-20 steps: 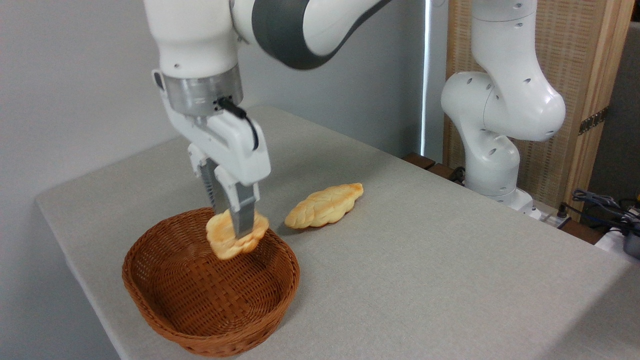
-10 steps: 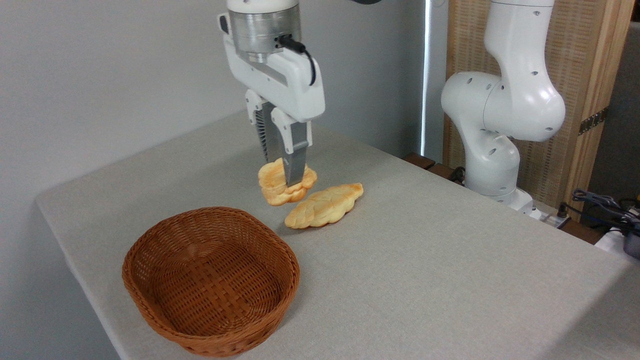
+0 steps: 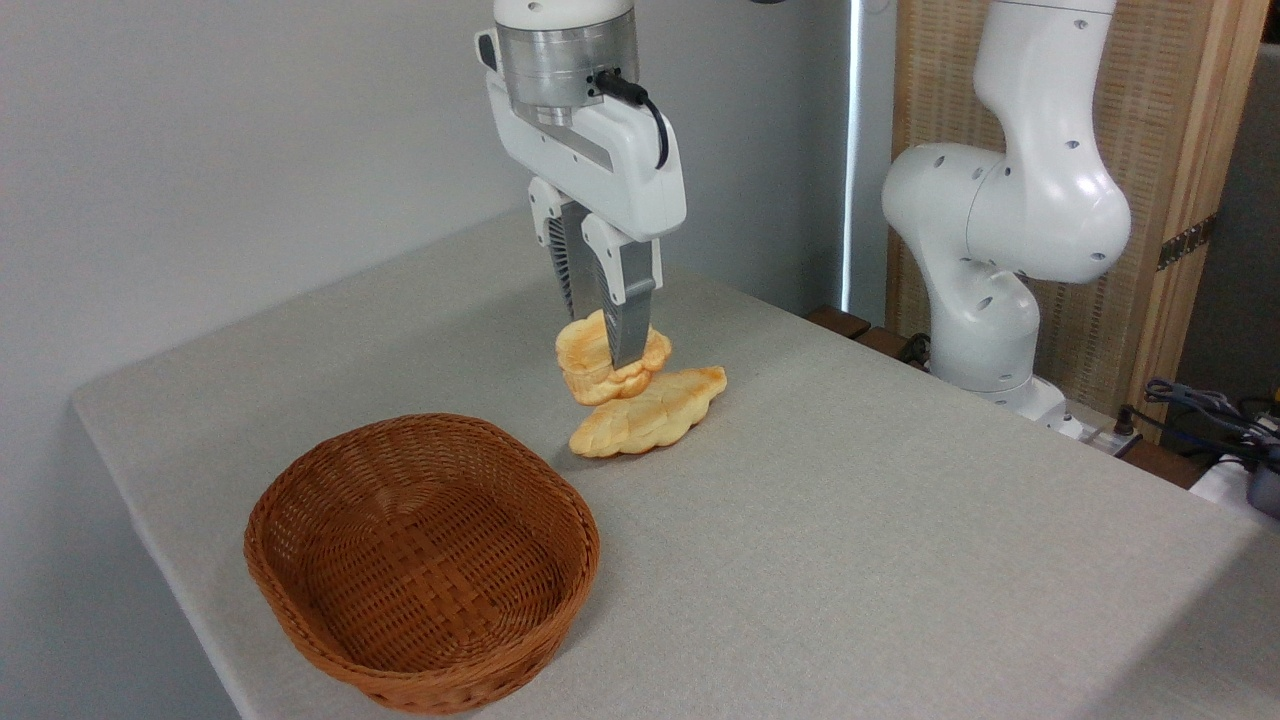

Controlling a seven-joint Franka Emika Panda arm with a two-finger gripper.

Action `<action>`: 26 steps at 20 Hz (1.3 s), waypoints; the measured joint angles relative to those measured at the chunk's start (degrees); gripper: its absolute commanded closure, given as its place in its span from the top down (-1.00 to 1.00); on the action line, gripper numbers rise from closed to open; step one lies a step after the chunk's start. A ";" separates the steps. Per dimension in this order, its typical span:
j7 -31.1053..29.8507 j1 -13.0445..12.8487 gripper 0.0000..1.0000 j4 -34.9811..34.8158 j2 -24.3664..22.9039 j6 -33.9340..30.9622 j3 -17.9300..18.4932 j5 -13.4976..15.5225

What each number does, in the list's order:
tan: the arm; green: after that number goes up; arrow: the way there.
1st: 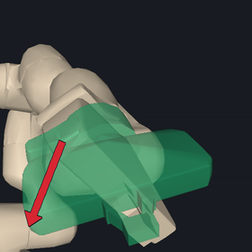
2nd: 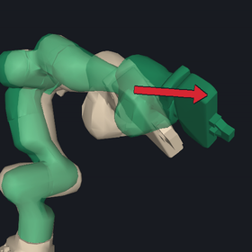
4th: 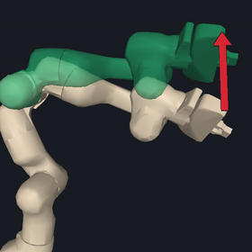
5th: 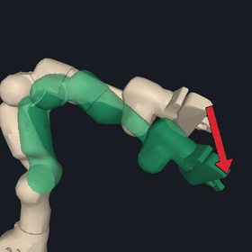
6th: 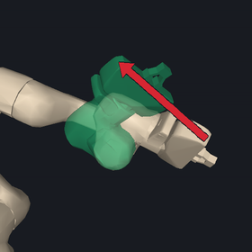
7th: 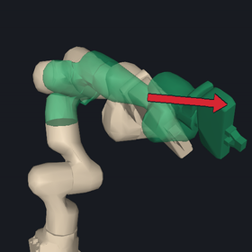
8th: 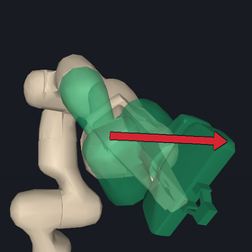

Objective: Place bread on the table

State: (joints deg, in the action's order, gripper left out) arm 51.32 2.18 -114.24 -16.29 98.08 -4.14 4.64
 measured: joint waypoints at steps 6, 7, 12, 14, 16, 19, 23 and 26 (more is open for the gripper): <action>2.49 -0.53 1.00 0.05 -0.46 -1.62 0.18 -0.28; 2.49 -0.79 1.00 0.06 -0.49 -1.63 0.18 -0.29; 2.49 -1.12 1.00 0.07 -0.51 -1.63 0.18 -0.32; 2.49 -1.12 1.00 0.07 -0.51 -1.63 0.20 -0.33; 2.49 -1.12 1.00 0.17 -0.43 -1.19 0.23 -0.33; 2.17 -1.12 1.00 1.90 1.53 1.21 0.73 -0.33; -0.84 -1.12 1.00 8.14 8.58 2.27 1.01 -0.32; -5.94 -1.19 1.00 12.65 12.78 2.67 0.95 -0.32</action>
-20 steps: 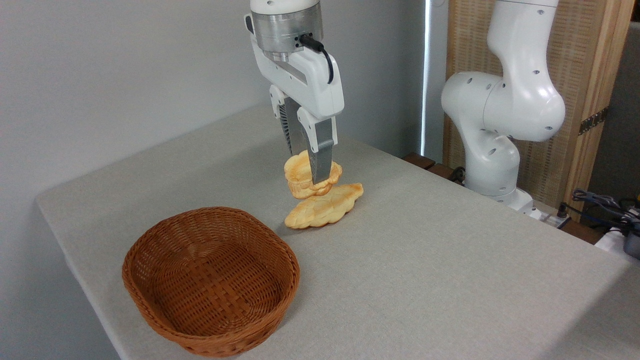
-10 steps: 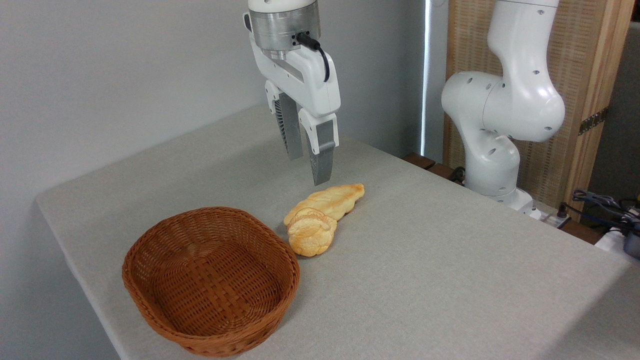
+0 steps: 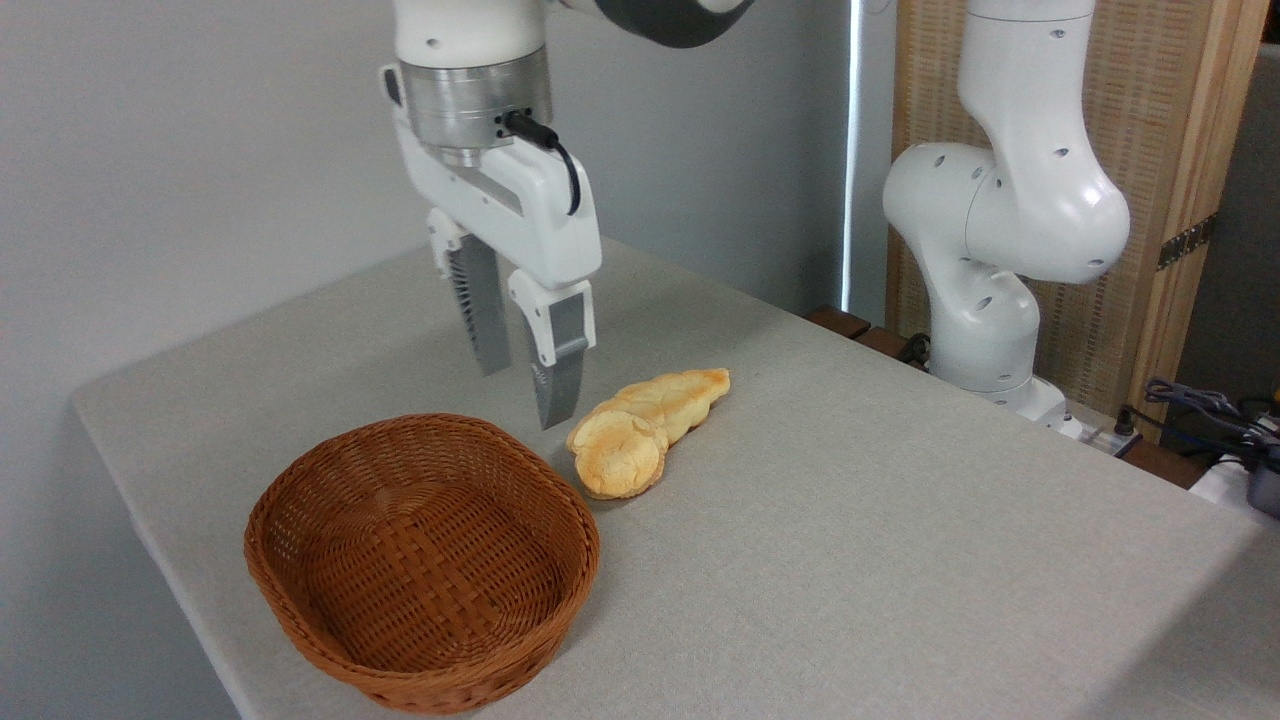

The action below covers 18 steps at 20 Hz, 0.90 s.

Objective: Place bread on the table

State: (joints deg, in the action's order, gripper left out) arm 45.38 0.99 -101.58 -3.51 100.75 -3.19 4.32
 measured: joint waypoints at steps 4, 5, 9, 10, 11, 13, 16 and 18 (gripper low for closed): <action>-4.06 -0.31 1.00 3.71 2.49 0.00 -0.25 0.00; -4.18 -0.33 1.00 4.04 2.62 0.00 -0.25 0.00; -4.43 -0.29 1.00 4.79 2.67 0.00 0.25 -0.01; -4.43 -0.29 1.00 5.07 2.67 -0.02 0.37 -0.22; -4.43 -0.29 1.00 5.27 2.67 -0.14 0.43 -0.90; -4.46 -0.29 1.00 5.41 2.67 -0.32 0.45 -2.35; -4.49 -0.29 1.00 5.41 2.67 -0.52 0.45 -2.68; -4.53 -0.29 1.00 5.41 2.68 -1.43 0.45 -2.68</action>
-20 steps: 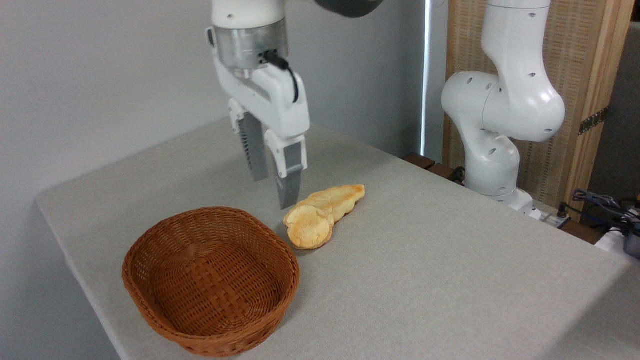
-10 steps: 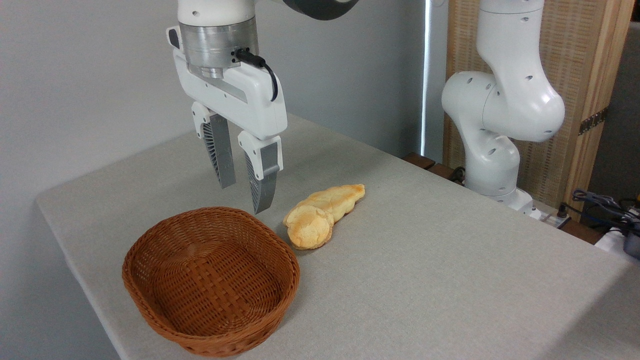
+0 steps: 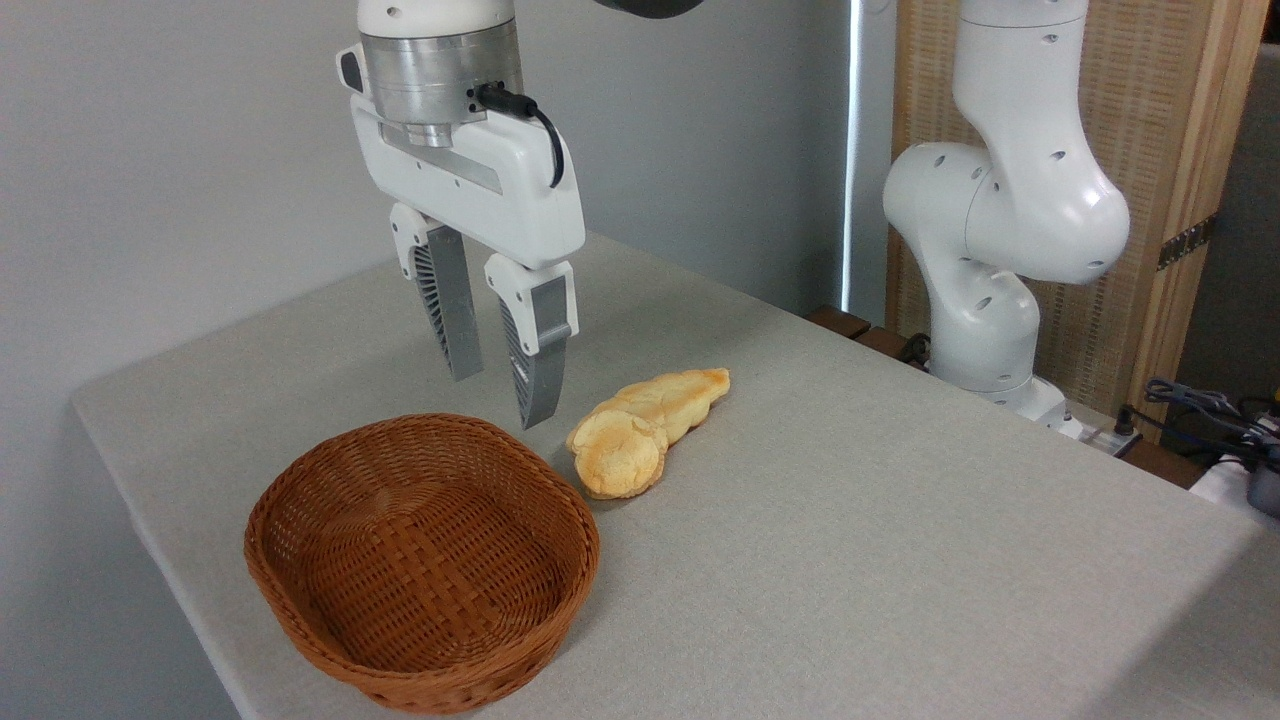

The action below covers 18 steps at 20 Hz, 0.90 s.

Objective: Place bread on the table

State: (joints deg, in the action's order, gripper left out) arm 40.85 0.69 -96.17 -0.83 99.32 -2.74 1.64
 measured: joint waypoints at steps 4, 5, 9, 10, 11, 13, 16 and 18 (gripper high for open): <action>-0.07 0.00 1.00 0.01 0.00 -2.25 0.00 -0.02; -0.14 0.00 1.00 0.02 0.00 -2.76 0.00 -0.02; -0.54 0.00 1.00 0.33 0.00 -3.66 0.00 -0.02; -0.57 -0.01 1.00 0.61 0.00 -3.85 0.00 -0.02; -0.57 -0.05 1.00 0.87 -0.01 -4.05 0.00 -0.02; -0.57 -0.16 1.00 1.12 -0.05 -4.20 0.00 -0.02; -0.57 -0.35 1.00 1.18 -0.07 -4.24 -0.01 -0.02; -0.57 -0.49 1.00 1.22 -0.07 -4.24 -0.02 -0.02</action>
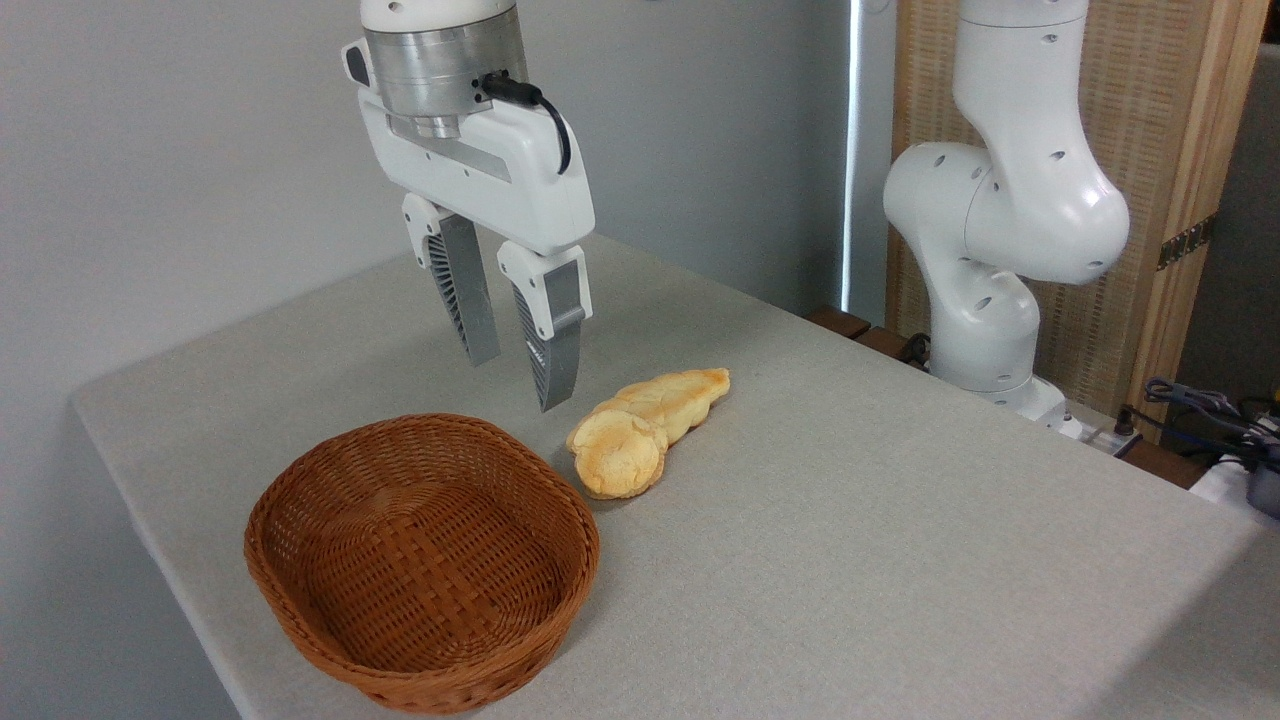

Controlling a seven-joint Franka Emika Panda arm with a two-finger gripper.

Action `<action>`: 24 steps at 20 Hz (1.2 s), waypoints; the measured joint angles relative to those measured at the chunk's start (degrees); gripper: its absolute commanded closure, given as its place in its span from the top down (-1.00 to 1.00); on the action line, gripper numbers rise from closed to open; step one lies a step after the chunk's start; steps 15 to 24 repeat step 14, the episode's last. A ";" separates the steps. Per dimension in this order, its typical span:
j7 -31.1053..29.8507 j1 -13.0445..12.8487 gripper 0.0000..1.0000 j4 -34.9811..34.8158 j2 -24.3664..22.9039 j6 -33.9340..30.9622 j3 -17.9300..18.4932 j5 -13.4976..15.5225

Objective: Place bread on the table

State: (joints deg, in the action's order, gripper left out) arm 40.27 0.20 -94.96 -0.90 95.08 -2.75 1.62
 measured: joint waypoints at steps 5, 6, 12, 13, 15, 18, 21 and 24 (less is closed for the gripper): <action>0.00 -0.54 1.00 0.16 -0.01 0.00 -0.01 0.00; 0.00 -0.74 1.00 0.19 -0.03 0.00 -0.01 0.00; -0.01 -0.91 1.00 0.25 -0.05 -1.36 0.02 -0.03; -0.01 -0.91 1.00 0.26 -0.05 -1.46 0.02 -0.03; -0.01 -0.92 1.00 0.27 -0.05 -1.49 0.03 -0.03; -0.01 -0.92 1.00 0.27 -0.05 -1.49 0.03 -0.03; -0.01 -0.92 1.00 0.27 -0.05 -1.49 0.03 -0.03; -0.01 -0.92 1.00 0.27 -0.05 -1.49 0.03 -0.03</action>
